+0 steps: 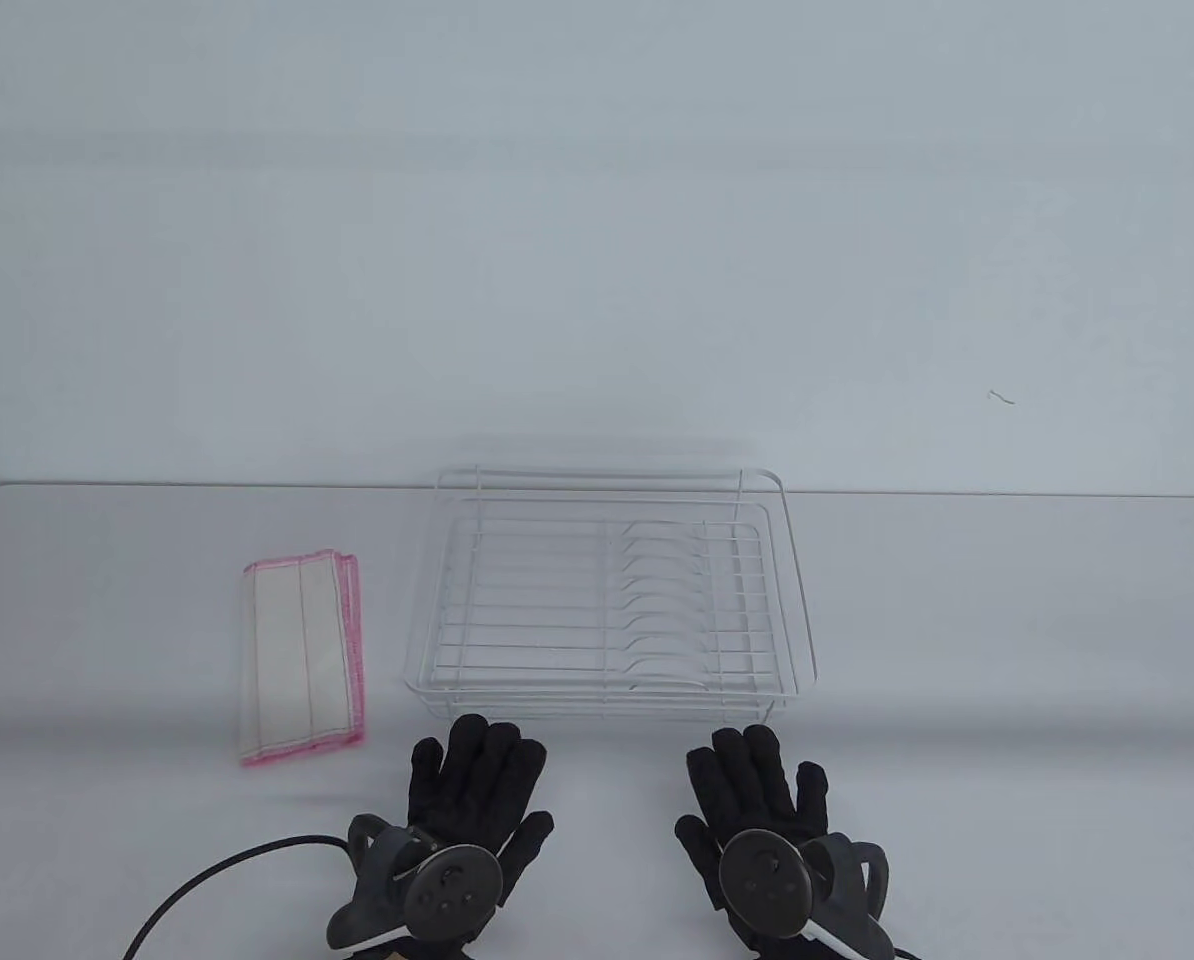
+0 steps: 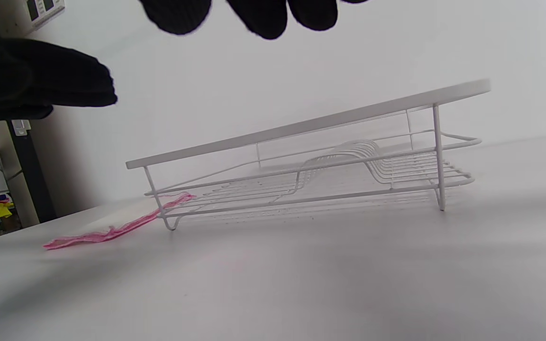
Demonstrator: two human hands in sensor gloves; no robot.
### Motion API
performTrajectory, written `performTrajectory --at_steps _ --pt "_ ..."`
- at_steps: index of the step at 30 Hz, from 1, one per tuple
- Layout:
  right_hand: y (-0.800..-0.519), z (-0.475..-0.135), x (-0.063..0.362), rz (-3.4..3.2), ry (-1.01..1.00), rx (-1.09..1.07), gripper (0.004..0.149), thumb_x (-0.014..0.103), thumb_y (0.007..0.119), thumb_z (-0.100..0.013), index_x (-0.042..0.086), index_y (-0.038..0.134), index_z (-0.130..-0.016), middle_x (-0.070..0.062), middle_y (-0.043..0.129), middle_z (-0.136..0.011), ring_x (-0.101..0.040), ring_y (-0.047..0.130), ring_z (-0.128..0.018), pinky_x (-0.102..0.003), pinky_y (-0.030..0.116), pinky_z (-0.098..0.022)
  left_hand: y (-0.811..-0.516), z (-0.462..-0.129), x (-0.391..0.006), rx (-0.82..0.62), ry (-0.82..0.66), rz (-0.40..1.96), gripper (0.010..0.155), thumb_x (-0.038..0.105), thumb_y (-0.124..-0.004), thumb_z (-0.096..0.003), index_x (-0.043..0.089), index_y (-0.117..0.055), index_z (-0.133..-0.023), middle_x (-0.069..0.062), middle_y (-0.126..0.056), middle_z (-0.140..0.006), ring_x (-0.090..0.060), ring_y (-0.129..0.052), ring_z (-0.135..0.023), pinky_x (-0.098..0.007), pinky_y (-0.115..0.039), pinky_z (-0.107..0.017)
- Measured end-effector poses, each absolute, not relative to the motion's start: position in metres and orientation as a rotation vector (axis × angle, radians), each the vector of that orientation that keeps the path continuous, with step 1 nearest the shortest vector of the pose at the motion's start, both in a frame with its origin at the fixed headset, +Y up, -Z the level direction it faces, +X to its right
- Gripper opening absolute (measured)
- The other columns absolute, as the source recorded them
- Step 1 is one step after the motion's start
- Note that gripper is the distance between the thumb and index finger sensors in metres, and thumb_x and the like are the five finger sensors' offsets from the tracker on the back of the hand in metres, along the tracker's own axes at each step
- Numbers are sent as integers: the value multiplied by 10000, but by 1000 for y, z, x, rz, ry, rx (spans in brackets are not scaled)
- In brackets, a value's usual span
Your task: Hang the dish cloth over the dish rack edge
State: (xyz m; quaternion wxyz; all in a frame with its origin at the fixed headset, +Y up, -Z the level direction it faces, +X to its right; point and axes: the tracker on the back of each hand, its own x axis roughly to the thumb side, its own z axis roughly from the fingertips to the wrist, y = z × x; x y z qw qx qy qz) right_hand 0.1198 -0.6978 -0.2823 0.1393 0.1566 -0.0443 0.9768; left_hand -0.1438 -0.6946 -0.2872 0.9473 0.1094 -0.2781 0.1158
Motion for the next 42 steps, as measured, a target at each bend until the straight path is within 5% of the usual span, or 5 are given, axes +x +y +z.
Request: performTrajectory --at_steps 24,32,42 --pt "-698 -282 119 2793 -96 478 589 421 529 -658 139 381 -1154 -159 287 -1221 -403 222 -1145 -696 170 -716 -680 -297 -167 188 -584 215 603 371 -551 -635 28 -496 -1128 -306 -480 -1153 -575 -367 -1069 -766 -229 -649" --pt "-700 -284 117 2770 -62 501 593 423 527 -659 139 370 -1155 -159 282 -1222 -403 220 -1146 -696 169 -716 -667 -344 -263 55 -301 156 619 369 -597 -625 45 -469 -1136 -291 -462 -1165 -558 -354 -1083 -754 -207 -657" --pt "-704 -288 117 2765 -17 501 593 421 527 -660 135 370 -1156 -164 290 -1221 -409 229 -1144 -699 177 -715 -726 -402 -313 -232 -63 81 613 347 -641 -612 88 -452 -1135 -247 -455 -1171 -516 -351 -1098 -738 -165 -659"
